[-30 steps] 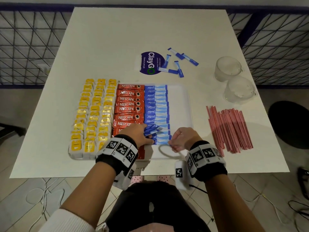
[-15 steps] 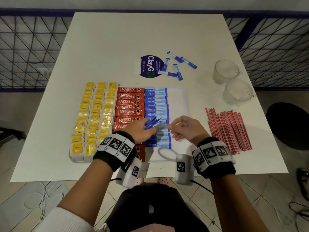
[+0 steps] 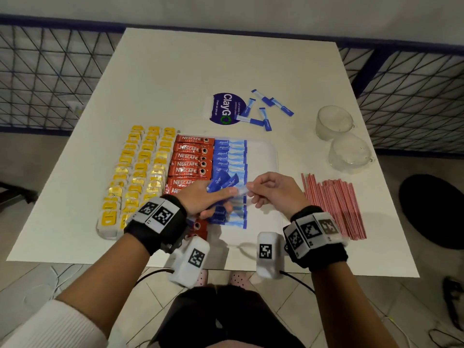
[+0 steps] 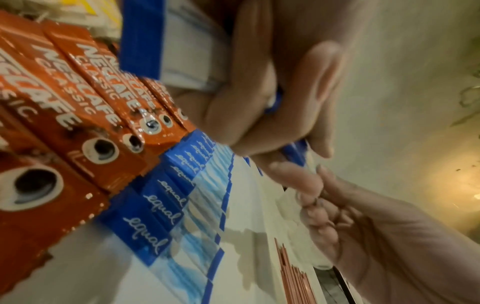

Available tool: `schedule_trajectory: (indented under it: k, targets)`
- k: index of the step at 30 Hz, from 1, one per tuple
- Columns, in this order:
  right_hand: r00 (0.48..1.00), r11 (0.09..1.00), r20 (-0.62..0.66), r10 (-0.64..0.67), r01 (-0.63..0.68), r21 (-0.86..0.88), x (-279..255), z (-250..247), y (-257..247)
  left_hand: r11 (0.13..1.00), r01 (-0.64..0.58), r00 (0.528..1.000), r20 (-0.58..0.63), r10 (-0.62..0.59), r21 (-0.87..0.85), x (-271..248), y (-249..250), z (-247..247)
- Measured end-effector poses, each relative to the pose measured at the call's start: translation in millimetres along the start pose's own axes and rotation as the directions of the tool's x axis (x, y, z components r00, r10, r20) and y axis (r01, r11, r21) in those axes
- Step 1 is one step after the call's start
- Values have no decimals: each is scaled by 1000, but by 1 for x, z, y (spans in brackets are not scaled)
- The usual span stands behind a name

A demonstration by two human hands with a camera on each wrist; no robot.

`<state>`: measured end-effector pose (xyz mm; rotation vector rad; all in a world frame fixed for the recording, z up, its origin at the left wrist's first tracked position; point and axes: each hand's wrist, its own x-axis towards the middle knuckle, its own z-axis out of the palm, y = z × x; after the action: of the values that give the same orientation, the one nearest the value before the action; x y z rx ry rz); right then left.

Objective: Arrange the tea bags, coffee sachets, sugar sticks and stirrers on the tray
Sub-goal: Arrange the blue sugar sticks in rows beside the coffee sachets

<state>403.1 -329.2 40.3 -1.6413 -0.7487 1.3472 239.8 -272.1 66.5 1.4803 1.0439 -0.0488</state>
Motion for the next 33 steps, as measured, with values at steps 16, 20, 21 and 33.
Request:
schedule_trajectory:
  k: [16,20,21,33]
  targets:
    - [983,976,-42,-177,169,-139,0,1,-5,972,115,877,-439,-197,-207,14,-35,0]
    - [962,948,32,-270,272,-168,-7,11,-6,895,151,915,-283,-288,-420,12,-38,-6]
    - [954,935,57,-293,298,-193,-10,14,-5,885,163,925,-244,-291,-436,12,-39,-6]
    - [989,979,-22,-145,140,-148,-30,14,30,971,200,953,-203,-223,-130,-4,-52,-13]
